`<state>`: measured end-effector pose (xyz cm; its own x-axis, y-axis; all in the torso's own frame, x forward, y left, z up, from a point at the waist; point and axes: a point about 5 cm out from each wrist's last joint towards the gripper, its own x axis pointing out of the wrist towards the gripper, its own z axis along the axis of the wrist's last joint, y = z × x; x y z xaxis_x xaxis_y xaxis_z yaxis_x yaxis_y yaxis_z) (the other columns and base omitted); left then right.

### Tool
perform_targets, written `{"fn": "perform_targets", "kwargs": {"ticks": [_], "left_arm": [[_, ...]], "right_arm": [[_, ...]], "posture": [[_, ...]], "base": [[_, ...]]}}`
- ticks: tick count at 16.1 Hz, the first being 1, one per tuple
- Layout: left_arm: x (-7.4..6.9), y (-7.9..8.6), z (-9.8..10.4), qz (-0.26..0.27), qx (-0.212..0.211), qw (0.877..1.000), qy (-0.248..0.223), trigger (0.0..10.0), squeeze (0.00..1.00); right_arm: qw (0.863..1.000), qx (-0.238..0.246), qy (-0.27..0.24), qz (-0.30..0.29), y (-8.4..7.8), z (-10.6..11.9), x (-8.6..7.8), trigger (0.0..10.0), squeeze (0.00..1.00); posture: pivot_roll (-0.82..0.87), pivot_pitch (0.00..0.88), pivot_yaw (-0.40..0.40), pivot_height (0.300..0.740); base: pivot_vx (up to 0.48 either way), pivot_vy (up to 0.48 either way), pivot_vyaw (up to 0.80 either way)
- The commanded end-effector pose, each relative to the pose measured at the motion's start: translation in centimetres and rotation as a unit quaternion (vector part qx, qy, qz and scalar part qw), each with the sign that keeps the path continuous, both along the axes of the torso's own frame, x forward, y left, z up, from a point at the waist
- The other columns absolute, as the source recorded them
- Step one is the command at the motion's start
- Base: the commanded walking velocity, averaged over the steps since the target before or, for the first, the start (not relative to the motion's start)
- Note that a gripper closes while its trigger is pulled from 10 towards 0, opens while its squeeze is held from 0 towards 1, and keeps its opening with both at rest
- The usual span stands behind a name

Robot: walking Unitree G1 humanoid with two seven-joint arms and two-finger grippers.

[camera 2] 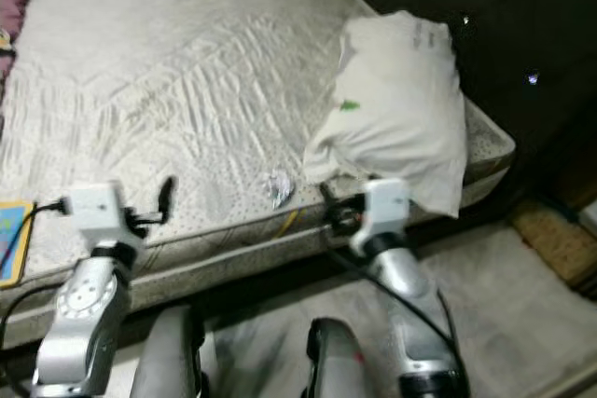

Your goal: Clean up the room

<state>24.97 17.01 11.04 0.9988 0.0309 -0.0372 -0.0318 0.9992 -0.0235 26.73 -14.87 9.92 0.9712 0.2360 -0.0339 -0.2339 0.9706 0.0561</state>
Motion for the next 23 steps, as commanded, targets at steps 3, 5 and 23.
{"fn": "perform_targets", "kwargs": {"ticks": [3,5,23], "left_arm": [[-0.1,0.8,0.2,0.013,0.004,1.000,0.000,10.0,0.00],[-0.1,0.8,0.1,0.013,0.005,1.000,0.002,10.0,0.00],[-3.4,2.6,0.3,0.075,0.020,0.995,0.055,10.0,0.00]], "right_arm": [[1.000,0.009,-0.013,0.020,1.1,0.7,0.2,10.0,0.00],[0.999,-0.001,-0.016,0.028,1.2,0.7,0.2,10.0,0.00],[0.994,0.028,0.046,0.096,3.9,-1.1,0.1,10.0,0.00]], "posture": [[0.02,0.070,-0.079,0.604],[0.02,0.070,-0.079,0.604],[0.10,0.172,-0.070,0.554]], "base": [[0.295,0.000,0.00],[0.294,0.000,0.40],[0.072,0.000,0.04]]}}
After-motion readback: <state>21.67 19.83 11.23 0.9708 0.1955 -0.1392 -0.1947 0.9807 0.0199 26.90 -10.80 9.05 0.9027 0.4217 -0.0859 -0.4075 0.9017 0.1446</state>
